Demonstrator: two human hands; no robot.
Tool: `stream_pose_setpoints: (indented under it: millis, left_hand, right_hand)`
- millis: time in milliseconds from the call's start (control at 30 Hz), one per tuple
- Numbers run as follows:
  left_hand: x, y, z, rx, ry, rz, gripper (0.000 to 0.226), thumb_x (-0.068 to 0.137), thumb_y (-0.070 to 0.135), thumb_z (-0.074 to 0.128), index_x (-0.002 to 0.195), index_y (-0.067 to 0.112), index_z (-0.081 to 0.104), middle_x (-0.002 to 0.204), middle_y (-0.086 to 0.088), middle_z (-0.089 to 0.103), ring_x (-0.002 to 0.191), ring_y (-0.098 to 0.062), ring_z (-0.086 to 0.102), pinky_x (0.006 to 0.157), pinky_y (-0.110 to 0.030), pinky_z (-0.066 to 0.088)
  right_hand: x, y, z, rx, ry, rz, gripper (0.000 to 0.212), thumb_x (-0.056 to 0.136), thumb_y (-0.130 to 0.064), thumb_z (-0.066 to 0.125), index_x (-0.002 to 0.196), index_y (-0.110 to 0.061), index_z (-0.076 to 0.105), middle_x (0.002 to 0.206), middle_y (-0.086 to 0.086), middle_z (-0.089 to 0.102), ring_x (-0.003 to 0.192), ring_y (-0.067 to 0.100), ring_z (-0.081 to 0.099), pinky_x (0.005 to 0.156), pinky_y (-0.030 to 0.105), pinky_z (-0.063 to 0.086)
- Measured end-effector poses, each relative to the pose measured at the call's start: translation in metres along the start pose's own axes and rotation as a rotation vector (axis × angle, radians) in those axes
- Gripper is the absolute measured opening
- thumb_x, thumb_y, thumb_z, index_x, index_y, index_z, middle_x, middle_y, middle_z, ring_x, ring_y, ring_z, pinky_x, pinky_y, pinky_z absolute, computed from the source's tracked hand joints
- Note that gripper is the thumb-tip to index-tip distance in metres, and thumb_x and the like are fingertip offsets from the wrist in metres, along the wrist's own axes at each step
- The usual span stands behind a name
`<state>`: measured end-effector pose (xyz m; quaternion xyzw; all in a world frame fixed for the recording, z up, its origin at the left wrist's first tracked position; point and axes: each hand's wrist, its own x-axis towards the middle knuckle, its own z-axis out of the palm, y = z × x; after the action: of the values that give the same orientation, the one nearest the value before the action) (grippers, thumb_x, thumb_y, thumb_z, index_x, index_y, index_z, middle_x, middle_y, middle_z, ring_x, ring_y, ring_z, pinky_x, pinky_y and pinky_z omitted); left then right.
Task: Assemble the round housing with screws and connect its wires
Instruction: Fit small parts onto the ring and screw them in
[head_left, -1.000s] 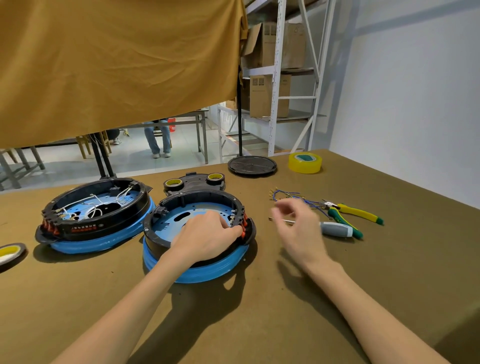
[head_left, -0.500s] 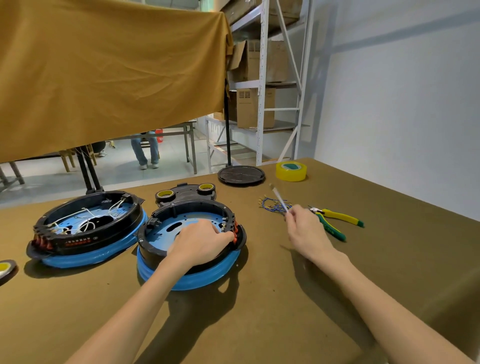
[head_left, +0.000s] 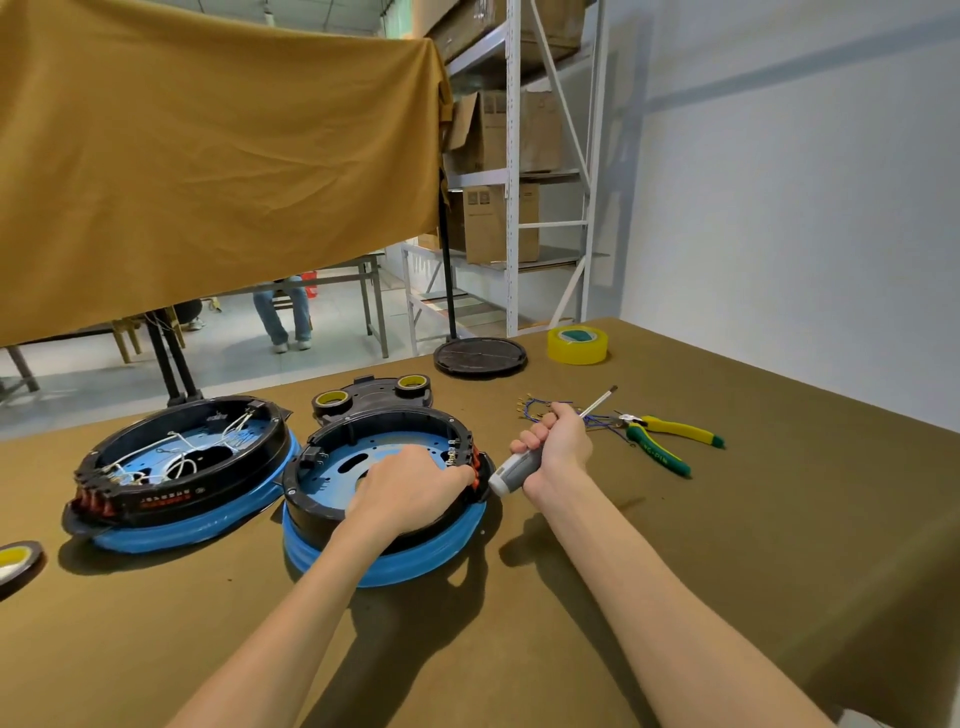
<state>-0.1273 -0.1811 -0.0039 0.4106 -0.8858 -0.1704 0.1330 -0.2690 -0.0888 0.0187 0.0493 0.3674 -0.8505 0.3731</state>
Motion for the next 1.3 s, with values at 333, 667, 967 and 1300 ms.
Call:
stream_pose_setpoints:
  millis: [333, 667, 967, 1300]
  left_hand:
    - [0.006, -0.006, 0.007, -0.043, 0.040, -0.020, 0.054, 0.080, 0.072, 0.049, 0.062, 0.021, 0.053, 0.054, 0.005, 0.043, 0.052, -0.015, 0.042, 0.055, -0.031, 0.035]
    - [0.009, -0.010, 0.010, -0.024, 0.061, -0.012, 0.053, 0.079, 0.073, 0.050, 0.061, 0.023, 0.054, 0.049, 0.009, 0.043, 0.049, -0.013, 0.043, 0.053, -0.028, 0.036]
    - [0.005, -0.008, 0.005, -0.004, 0.073, -0.013, 0.067, 0.070, 0.083, 0.039, 0.068, 0.021, 0.066, 0.053, 0.008, 0.053, 0.053, -0.013, 0.053, 0.057, -0.031, 0.044]
    - [-0.003, -0.011, 0.000, 0.003, 0.059, 0.046, 0.054, 0.092, 0.071, 0.048, 0.070, 0.026, 0.067, 0.062, 0.005, 0.065, 0.058, -0.011, 0.058, 0.057, -0.029, 0.046]
  right_hand:
    - [0.017, 0.019, 0.001, 0.066, 0.147, -0.168, 0.042, 0.101, -0.026, 0.053, 0.062, -0.018, 0.039, 0.042, -0.005, 0.032, 0.033, 0.013, 0.030, 0.039, 0.022, 0.033]
    - [0.010, 0.026, 0.014, 0.024, 0.093, -0.254, 0.045, 0.102, -0.024, 0.052, 0.059, -0.019, 0.039, 0.042, -0.005, 0.033, 0.034, 0.014, 0.030, 0.038, 0.022, 0.032]
    - [0.005, 0.030, 0.013, 0.050, 0.078, -0.252, 0.047, 0.102, -0.026, 0.054, 0.057, -0.019, 0.041, 0.043, -0.005, 0.035, 0.034, 0.012, 0.031, 0.037, 0.021, 0.033]
    - [0.003, 0.039, 0.011, 0.076, 0.082, -0.219, 0.044, 0.103, -0.026, 0.051, 0.061, -0.018, 0.038, 0.043, -0.004, 0.031, 0.034, 0.013, 0.029, 0.038, 0.022, 0.031]
